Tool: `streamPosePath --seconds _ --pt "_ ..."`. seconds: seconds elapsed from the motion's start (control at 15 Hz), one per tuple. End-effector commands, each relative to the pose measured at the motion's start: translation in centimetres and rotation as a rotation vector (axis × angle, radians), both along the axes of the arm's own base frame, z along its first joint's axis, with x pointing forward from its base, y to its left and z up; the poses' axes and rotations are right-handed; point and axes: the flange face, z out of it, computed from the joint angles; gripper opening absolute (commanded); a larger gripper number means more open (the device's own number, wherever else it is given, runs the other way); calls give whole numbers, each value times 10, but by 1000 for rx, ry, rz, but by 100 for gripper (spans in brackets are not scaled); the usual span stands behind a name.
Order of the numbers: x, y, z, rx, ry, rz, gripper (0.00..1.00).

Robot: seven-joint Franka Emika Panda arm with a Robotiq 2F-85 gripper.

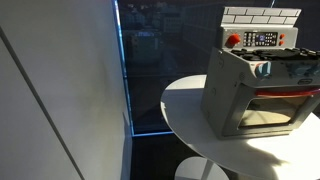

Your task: Press the top button on the right side of the stove

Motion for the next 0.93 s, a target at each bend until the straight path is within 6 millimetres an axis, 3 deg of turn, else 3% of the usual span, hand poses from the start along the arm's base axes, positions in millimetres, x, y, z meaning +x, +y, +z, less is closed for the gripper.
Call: streamPosePath --seconds 0.0,0.87 --pt "17 -7 5 15 -56 -52 100" --pt "73 -8 -9 36 -123 -97 100"
